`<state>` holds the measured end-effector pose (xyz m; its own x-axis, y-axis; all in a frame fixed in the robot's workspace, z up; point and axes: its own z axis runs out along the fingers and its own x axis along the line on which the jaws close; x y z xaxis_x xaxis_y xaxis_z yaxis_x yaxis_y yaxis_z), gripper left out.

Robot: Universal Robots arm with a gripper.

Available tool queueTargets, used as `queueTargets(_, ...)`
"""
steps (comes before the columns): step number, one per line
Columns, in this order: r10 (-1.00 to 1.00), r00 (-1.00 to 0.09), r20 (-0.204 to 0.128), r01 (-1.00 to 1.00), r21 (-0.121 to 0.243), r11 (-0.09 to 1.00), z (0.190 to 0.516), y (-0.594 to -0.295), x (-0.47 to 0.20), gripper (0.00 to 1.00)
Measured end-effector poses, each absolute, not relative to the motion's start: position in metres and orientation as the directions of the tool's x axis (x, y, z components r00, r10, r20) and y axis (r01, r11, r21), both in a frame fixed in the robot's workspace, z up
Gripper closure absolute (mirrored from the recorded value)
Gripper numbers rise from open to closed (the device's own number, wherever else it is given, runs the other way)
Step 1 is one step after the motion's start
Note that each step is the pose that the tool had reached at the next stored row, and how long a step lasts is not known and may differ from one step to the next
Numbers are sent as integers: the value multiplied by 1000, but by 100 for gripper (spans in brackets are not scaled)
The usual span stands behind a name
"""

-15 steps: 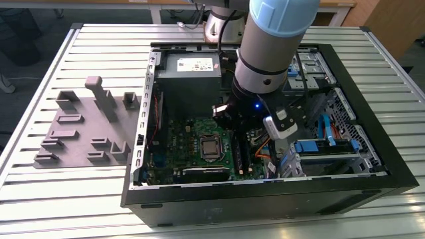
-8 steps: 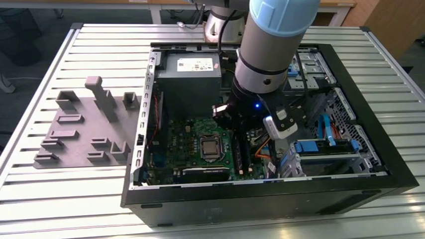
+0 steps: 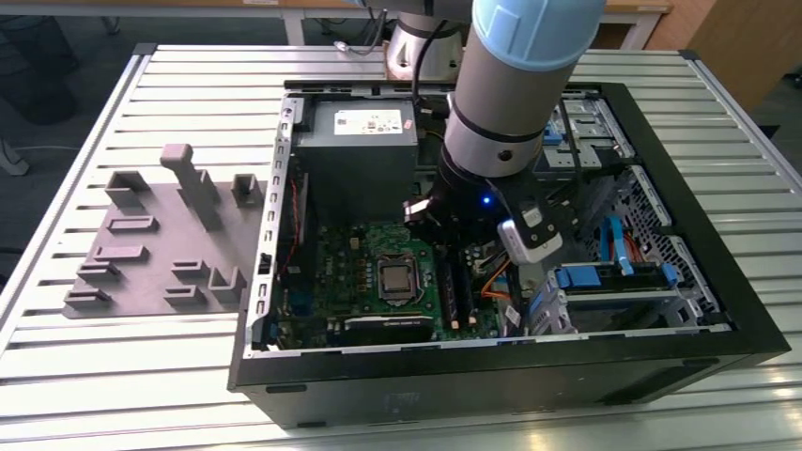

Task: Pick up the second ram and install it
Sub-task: 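Insert the second ram into the second slot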

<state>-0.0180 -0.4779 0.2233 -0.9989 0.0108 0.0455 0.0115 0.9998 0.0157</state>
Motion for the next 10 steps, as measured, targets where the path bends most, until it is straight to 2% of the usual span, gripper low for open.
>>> queueTargets(10, 11, -999, 46, 12, 16, 1000, 223, -478, -17, 87)
